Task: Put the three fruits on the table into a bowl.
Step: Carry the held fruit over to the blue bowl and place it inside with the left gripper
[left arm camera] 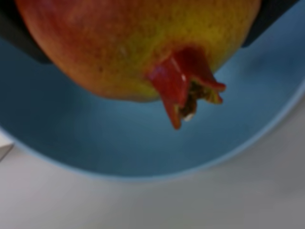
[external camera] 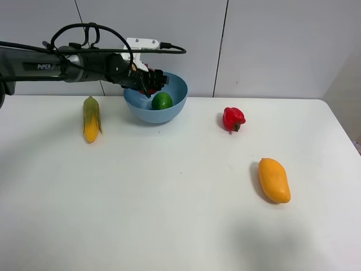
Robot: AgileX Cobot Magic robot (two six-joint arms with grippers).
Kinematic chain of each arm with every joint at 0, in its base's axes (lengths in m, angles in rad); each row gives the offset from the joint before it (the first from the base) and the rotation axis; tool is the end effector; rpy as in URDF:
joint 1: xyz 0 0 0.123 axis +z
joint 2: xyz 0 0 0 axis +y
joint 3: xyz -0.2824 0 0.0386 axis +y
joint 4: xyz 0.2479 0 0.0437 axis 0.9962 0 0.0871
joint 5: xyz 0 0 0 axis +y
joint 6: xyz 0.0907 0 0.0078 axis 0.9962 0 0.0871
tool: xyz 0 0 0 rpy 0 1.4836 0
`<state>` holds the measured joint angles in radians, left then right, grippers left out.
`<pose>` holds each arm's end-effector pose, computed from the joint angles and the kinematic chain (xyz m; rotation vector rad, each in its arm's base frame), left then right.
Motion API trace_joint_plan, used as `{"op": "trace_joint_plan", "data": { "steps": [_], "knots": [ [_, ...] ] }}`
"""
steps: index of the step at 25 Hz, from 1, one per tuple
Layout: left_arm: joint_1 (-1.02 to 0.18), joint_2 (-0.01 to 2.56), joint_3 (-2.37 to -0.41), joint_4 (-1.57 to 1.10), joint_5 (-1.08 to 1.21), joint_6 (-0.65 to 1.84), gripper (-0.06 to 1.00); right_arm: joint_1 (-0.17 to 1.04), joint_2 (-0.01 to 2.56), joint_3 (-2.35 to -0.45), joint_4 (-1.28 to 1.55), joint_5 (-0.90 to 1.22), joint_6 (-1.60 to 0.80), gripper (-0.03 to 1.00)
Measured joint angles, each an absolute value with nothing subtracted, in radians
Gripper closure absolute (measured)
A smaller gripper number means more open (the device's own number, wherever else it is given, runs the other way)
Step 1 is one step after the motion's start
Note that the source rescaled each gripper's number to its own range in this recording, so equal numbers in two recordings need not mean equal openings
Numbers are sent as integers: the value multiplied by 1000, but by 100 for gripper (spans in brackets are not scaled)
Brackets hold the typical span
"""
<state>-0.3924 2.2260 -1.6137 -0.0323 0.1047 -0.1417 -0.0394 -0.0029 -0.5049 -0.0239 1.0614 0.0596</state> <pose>0.4657 -0.1931 0.1630 0.2439 2.2055 -0.3189 -0.0060 -0.0017 0.2785 0.1020 2.0344 -0.0159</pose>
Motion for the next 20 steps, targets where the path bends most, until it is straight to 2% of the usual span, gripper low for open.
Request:
{"op": "trace_joint_plan", "data": {
  "steps": [7,8,9,10,11,12,15,20],
  "knots": [
    [-390,2245,-1614,-35,77,-71,74,-39,-3,-505,-24,1061,60,-3],
    [-390,2245,-1614,-35,75,-56,70,-39,-3,-505,-24,1061,60,-3],
    [-390,2245,-1614,-35,71,-45,56,-39,-3,-505,-24,1061,60,-3],
    [-390,2245,-1614,-35,67,-40,32,-39,-3,-505,-24,1061,60,-3],
    [-390,2245,-1614,-35,63,-39,16,-39,-3,-505,-24,1061,60,-3],
    [-389,2245,-1614,-35,63,-38,6,-39,-3,-505,-24,1061,60,-3],
    [-389,2241,-1616,-48,67,-39,-2,-39,-3,-505,-24,1061,60,-3],
    [-406,2153,-1616,-54,178,-39,-4,-39,-3,-505,-24,1061,60,-3]
  ]
}}
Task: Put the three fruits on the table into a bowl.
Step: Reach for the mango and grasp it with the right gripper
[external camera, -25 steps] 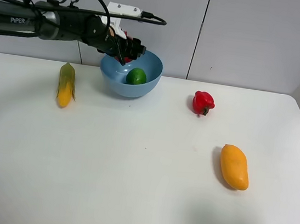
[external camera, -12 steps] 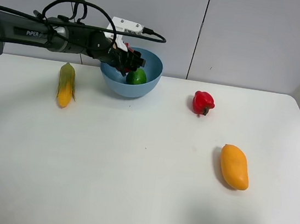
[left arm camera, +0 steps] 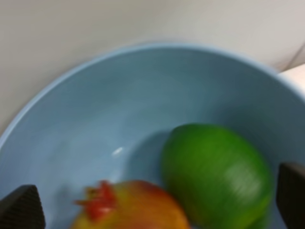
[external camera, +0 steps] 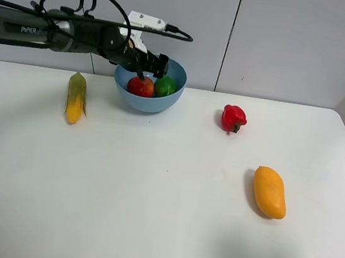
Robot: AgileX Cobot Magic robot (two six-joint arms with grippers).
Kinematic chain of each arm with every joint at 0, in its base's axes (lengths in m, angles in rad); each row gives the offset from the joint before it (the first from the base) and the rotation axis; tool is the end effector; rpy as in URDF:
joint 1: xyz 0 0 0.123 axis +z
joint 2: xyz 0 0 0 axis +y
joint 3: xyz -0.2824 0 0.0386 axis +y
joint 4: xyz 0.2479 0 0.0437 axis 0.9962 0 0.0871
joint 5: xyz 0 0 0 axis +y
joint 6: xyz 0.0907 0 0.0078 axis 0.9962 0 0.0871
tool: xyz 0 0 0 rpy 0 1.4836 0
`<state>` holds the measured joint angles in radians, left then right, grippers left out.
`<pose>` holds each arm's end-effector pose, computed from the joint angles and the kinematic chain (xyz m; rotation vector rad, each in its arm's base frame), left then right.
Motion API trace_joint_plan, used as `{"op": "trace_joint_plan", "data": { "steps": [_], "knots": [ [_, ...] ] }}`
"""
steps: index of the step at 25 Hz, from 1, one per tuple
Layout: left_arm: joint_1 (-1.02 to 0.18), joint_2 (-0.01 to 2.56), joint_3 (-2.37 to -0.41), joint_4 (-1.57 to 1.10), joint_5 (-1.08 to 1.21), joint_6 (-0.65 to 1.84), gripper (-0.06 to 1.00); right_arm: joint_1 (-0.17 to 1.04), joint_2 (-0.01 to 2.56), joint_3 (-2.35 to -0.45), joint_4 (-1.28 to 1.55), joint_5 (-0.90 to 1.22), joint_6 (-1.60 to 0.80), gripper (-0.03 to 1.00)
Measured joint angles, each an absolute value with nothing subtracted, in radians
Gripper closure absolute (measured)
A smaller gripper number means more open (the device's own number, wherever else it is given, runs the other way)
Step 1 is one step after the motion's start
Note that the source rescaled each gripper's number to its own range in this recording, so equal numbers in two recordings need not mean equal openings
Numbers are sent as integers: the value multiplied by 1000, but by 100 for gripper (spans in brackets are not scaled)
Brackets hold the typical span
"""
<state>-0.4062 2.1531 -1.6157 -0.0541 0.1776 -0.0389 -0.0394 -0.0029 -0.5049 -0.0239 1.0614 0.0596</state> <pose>0.4557 -0.1970 0.1947 0.3514 2.1853 -0.2886 -0.0060 -0.0017 0.2785 0.1020 2.0344 -0.0159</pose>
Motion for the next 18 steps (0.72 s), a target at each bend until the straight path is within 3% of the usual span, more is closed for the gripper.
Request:
{"op": "trace_joint_plan", "data": {
  "steps": [10,18],
  "knots": [
    [-422,1889,-1622,0,632,-36,-3,-39,-3,-505,-24,1061,60,-3],
    [-260,1723,-1622,73,945,91,-3,-39,-3,-505,-24,1061,60,-3]
  ]
}}
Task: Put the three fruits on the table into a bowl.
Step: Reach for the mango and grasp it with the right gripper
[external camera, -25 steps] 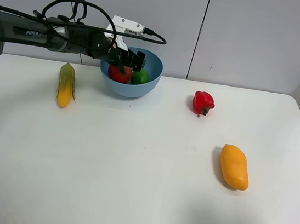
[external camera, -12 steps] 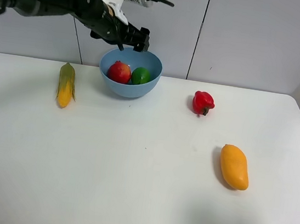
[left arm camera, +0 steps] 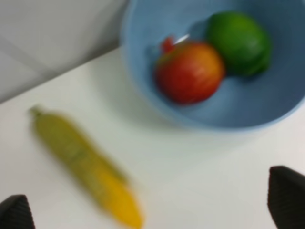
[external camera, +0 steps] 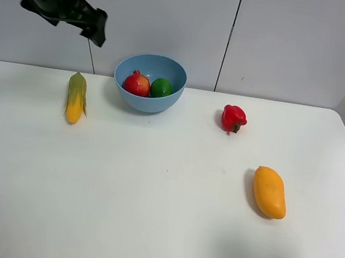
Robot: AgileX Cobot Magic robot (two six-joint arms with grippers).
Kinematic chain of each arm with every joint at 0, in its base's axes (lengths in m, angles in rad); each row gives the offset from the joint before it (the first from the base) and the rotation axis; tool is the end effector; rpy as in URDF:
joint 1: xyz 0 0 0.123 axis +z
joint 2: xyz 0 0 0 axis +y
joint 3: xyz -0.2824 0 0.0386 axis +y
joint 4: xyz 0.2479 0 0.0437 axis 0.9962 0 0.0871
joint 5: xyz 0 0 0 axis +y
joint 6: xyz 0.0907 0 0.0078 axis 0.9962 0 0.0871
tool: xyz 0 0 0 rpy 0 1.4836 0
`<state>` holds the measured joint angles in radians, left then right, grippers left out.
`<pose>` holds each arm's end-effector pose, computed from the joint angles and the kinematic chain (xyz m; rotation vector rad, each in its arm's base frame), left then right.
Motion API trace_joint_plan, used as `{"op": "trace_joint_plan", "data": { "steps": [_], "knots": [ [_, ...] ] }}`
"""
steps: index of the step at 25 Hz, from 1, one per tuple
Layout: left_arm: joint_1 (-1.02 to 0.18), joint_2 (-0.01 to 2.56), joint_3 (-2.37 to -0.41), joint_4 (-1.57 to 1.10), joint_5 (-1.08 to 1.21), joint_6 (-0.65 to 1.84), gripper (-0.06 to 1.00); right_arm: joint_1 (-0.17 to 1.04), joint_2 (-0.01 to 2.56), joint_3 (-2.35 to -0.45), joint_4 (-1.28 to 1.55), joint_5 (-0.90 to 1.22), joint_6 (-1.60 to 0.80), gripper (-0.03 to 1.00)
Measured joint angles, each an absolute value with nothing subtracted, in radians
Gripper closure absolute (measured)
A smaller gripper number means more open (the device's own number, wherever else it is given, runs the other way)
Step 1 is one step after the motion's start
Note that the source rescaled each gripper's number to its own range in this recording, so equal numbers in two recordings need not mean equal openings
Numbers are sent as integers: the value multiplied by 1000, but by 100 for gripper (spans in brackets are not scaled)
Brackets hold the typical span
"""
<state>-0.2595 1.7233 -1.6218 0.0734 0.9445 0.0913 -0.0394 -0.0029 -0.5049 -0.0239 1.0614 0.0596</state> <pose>0.3728 -0.0934 0.3402 0.4709 2.4817 0.0250 -0.0060 -0.0017 0.2785 0.1020 2.0344 -0.0159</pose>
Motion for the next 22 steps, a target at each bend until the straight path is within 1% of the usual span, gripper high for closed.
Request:
{"op": "trace_joint_plan", "data": {
  "steps": [5,8,11,16,22],
  "knots": [
    [-135,1622,-1622,71,1182,166,-3,-39,-3,-505,-24,1061,60,-3],
    [-75,1518,-1596,74,1200,170,-3,-39,-3,-505,-24,1061,60,-3],
    [-26,1362,-1522,73,1200,171,-3,-39,-3,-505,-24,1061,60,-3],
    [43,1097,-1293,71,1205,140,-3,-39,-3,-505,-24,1061,60,-3],
    [57,715,-967,19,1095,82,-3,-39,-3,-505,-24,1061,60,-3]
  ]
}}
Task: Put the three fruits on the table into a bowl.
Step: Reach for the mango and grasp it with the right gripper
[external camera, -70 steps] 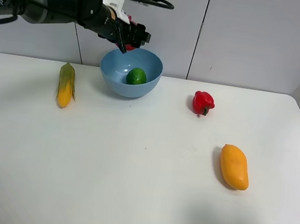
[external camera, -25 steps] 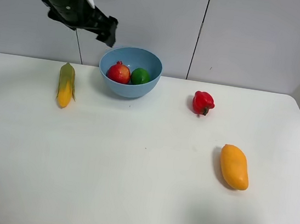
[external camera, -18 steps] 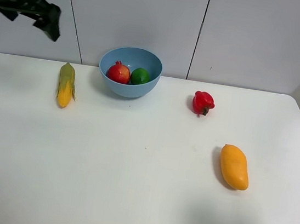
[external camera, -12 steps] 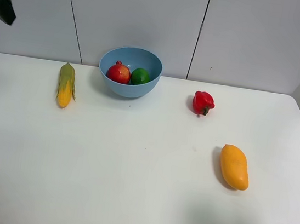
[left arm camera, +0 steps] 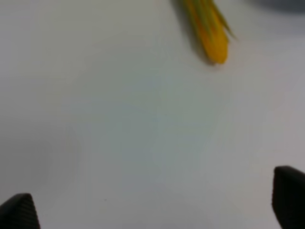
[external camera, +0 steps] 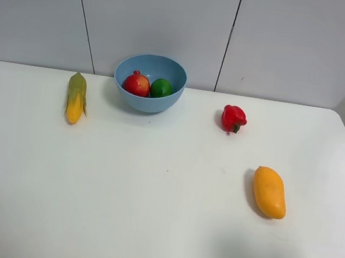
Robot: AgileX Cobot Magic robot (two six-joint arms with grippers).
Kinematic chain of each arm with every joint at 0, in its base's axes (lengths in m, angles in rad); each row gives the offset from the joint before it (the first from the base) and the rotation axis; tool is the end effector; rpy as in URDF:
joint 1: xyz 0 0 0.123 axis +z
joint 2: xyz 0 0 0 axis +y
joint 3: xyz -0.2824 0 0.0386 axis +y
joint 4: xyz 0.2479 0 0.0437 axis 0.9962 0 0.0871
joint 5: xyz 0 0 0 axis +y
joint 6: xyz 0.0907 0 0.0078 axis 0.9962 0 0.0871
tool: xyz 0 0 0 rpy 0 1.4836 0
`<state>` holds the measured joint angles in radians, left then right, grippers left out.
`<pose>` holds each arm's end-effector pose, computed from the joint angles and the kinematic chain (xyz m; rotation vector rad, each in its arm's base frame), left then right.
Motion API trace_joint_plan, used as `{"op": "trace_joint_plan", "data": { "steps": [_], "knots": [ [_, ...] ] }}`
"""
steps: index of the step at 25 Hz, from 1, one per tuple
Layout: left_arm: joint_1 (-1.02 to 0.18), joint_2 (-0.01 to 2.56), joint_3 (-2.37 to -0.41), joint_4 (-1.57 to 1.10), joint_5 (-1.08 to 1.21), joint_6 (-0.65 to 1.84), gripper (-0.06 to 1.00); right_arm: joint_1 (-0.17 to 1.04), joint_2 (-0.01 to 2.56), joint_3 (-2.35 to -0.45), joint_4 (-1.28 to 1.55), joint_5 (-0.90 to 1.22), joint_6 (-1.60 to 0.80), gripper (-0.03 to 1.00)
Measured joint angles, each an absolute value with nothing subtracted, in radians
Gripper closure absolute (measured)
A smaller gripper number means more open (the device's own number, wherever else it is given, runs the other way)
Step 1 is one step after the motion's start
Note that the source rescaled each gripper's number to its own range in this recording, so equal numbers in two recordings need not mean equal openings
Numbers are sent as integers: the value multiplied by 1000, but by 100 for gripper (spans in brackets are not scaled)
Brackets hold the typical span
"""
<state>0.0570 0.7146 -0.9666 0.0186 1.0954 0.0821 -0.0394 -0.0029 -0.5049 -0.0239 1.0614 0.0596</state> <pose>0.1070 0.0076 0.3788 0.0308 2.3285 0.0933 -0.0060 -0.0017 0.2785 0.1020 2.0344 -0.0159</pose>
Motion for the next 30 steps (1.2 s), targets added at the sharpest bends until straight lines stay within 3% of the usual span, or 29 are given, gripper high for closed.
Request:
{"op": "trace_joint_plan", "data": {
  "steps": [7,13,30],
  "knots": [
    [57,290,-715,-7,1040,76,-3,-39,-3,-505,-24,1061,60,-3],
    [57,89,-590,-7,996,76,-3,-39,-3,-505,-24,1061,60,-3],
    [57,-6,-507,-34,1044,50,-3,-39,-3,-504,-24,1061,60,-3]
  ]
}}
